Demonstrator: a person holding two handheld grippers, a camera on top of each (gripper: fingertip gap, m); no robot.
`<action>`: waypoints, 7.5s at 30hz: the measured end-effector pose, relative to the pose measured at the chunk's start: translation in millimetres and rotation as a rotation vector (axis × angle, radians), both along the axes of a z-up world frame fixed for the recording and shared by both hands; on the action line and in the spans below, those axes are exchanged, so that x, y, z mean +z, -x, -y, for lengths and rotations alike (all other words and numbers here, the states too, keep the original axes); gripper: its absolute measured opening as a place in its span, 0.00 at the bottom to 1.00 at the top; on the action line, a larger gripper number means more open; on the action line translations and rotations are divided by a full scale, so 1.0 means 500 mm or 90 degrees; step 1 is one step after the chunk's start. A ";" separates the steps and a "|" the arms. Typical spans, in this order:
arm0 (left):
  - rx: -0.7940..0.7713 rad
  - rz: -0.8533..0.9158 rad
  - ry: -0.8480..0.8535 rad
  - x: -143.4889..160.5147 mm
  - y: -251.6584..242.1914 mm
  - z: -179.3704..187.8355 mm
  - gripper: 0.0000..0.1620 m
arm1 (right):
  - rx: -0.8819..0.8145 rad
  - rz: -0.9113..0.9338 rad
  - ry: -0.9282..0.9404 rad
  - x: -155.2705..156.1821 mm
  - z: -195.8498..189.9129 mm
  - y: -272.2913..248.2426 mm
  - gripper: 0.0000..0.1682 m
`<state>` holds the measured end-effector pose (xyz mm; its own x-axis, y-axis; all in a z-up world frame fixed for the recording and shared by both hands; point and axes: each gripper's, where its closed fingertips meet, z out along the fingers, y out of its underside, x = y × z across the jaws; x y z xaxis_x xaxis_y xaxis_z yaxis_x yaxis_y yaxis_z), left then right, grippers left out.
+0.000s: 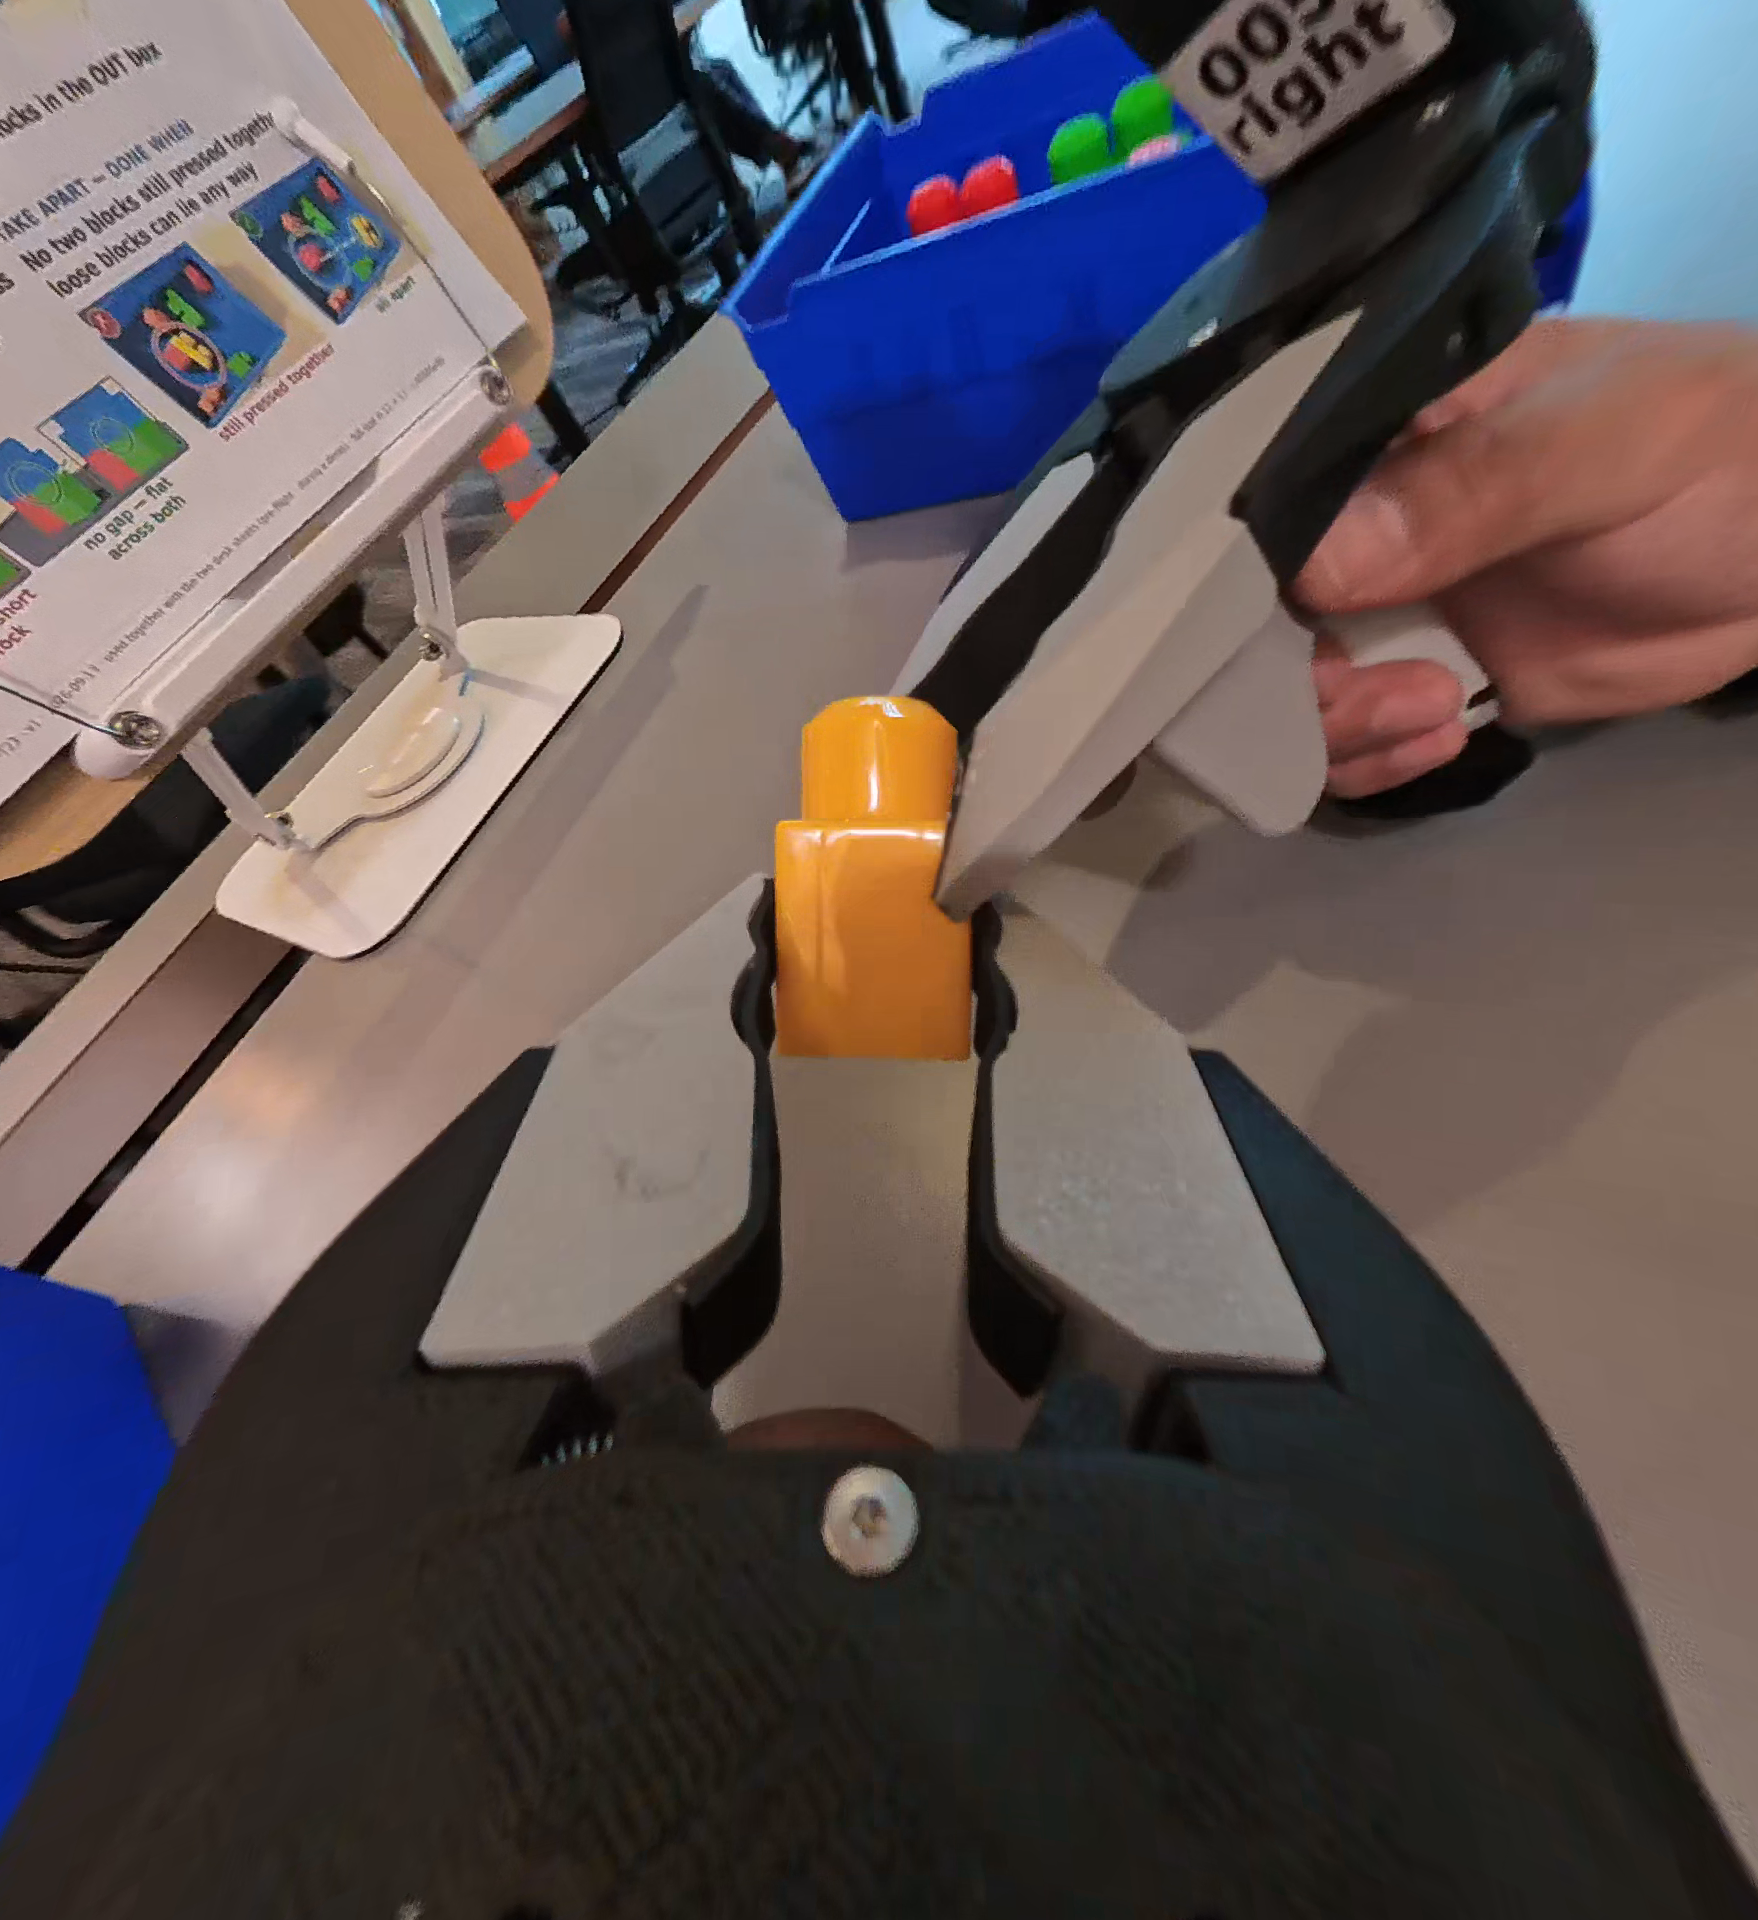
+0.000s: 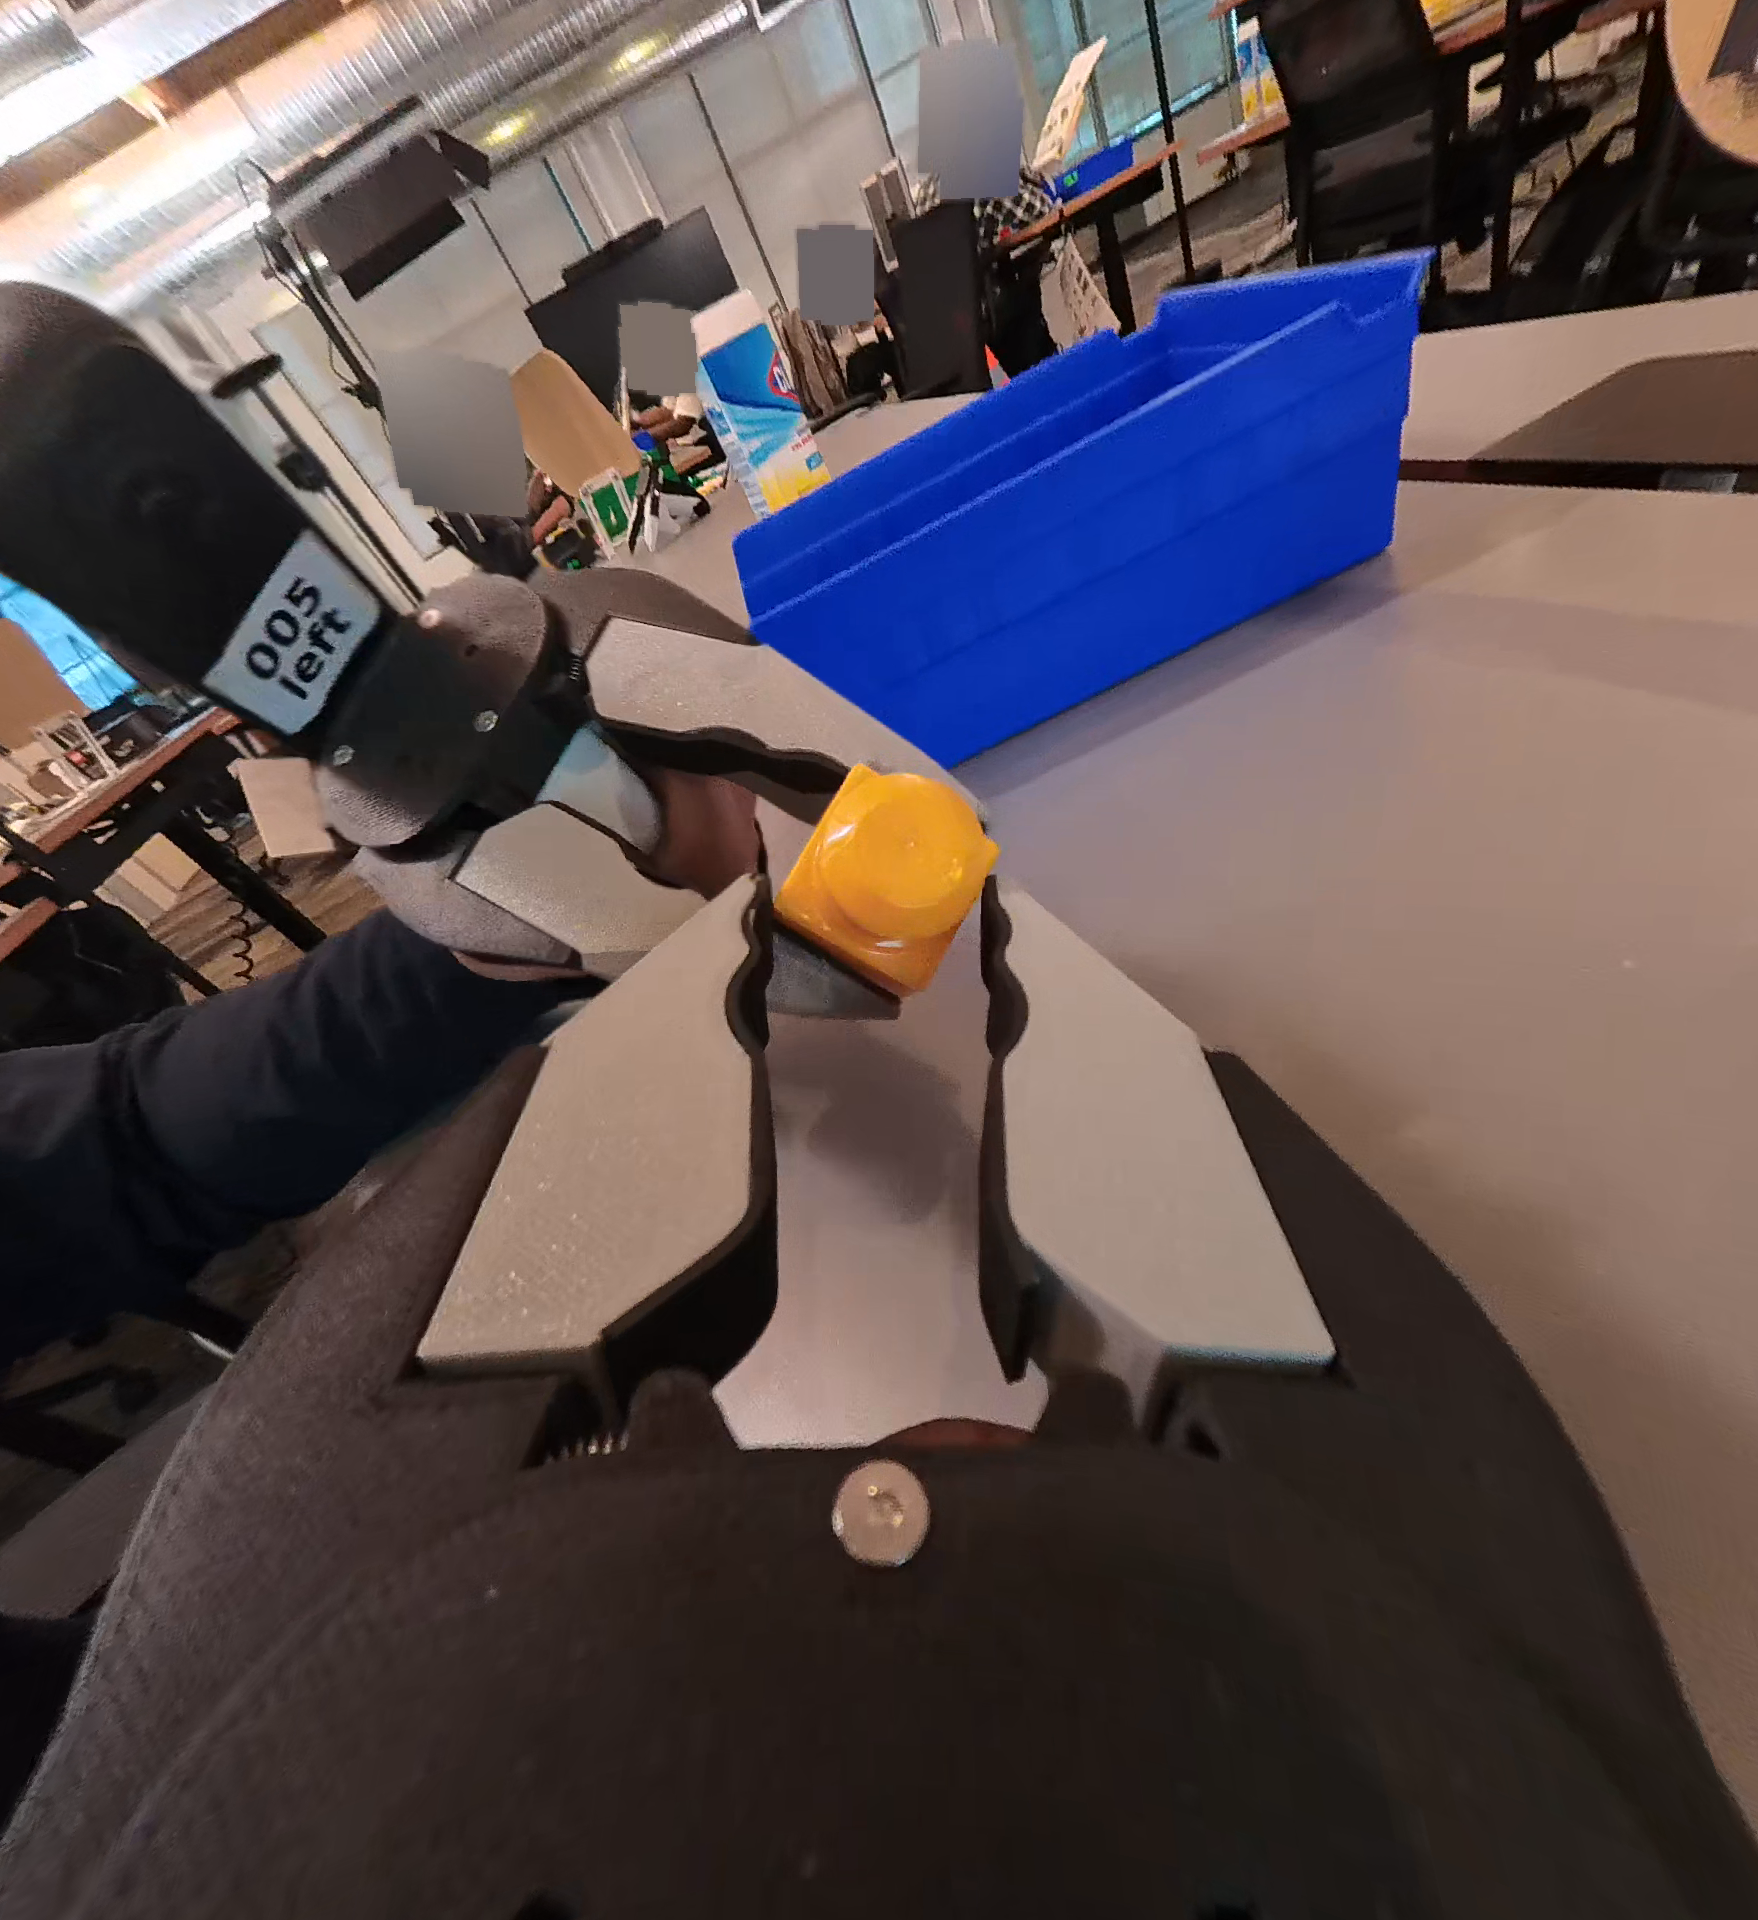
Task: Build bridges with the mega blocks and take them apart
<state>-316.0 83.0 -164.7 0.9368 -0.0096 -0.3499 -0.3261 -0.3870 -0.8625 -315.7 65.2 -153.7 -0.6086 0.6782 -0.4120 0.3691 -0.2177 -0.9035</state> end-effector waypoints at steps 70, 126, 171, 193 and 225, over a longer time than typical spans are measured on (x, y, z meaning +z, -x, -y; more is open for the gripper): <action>0.705 0.182 0.373 -0.144 0.710 0.405 0.52 | -0.215 -0.044 -0.370 0.011 -0.156 -0.003 0.26; -0.010 0.298 -0.071 -0.023 0.015 -0.035 0.21 | -0.100 -0.042 -0.058 0.045 -0.113 -0.005 0.35; 0.023 0.350 -0.168 0.012 0.044 -0.010 0.21 | -0.178 -0.180 -0.182 0.066 -0.093 -0.032 0.39; -0.013 0.235 -0.146 0.025 0.000 -0.007 0.21 | -0.170 -0.180 -0.226 0.048 -0.072 -0.021 0.38; -0.100 0.149 -0.107 0.019 -0.076 -0.021 0.21 | -0.061 -0.109 -0.131 0.022 -0.021 -0.027 0.31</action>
